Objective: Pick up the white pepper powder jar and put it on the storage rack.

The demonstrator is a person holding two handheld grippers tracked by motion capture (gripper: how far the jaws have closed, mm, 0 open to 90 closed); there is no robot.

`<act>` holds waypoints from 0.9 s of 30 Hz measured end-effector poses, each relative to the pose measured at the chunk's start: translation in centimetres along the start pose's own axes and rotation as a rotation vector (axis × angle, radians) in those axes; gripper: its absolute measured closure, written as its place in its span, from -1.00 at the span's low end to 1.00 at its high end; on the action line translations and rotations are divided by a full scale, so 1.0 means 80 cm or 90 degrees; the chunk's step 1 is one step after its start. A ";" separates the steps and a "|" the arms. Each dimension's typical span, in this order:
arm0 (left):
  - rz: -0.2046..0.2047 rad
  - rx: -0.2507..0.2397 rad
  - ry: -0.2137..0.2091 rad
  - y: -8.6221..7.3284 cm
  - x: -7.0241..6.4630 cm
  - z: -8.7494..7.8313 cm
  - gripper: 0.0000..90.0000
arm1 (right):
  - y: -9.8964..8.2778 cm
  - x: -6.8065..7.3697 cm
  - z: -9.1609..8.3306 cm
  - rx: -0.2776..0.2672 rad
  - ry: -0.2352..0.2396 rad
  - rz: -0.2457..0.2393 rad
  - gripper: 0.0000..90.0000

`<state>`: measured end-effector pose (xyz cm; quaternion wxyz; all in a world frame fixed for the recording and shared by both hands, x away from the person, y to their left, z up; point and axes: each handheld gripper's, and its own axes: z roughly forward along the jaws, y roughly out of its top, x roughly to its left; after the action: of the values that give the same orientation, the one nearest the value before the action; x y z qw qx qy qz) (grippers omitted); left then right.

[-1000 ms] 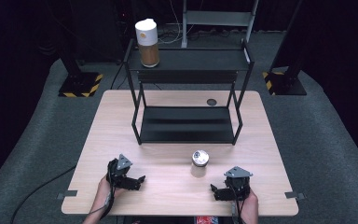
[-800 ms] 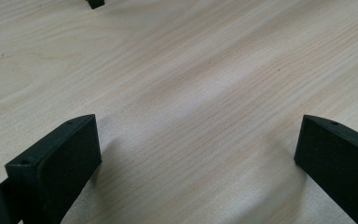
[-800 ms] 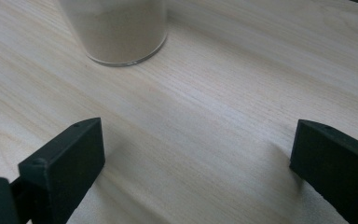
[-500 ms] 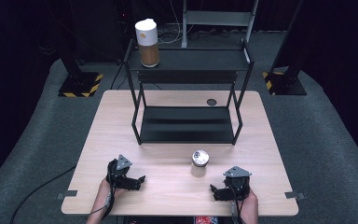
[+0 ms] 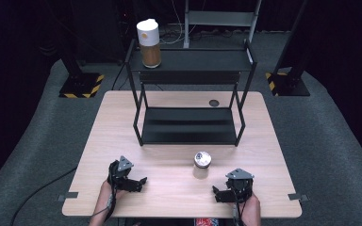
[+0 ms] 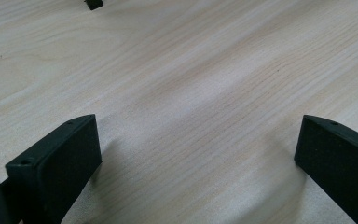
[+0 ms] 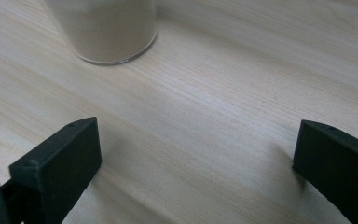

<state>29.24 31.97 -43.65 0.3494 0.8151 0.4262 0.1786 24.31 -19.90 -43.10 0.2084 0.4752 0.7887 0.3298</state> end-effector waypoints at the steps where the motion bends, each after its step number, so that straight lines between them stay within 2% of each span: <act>1: -0.001 0.000 0.000 0.000 0.000 0.000 -1.00 | 0.000 0.004 0.000 -0.002 -0.010 -0.001 -1.00; 2: 0.000 0.000 0.000 0.000 0.000 0.000 -1.00 | 0.001 0.008 0.001 -0.005 -0.019 0.000 -0.99; 4: 0.000 0.000 0.000 0.000 0.000 0.000 -1.00 | 0.005 0.012 0.002 -0.011 -0.016 -0.005 -1.00; 12: 0.000 0.000 0.000 0.000 0.000 0.000 -1.00 | 0.035 0.022 0.011 -0.061 0.023 -0.038 -1.00; 21: 0.000 0.000 0.000 0.000 0.000 0.000 -1.00 | 0.070 0.031 0.040 -0.059 0.057 -0.074 -1.00; 27: -0.001 0.000 0.000 0.000 0.000 0.000 -1.00 | 0.078 0.036 0.052 -0.071 0.058 -0.084 -1.00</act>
<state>29.22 31.95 -43.66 0.3494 0.8148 0.4267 0.1787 29.49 -13.96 -41.59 0.2193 0.3944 0.8074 0.3800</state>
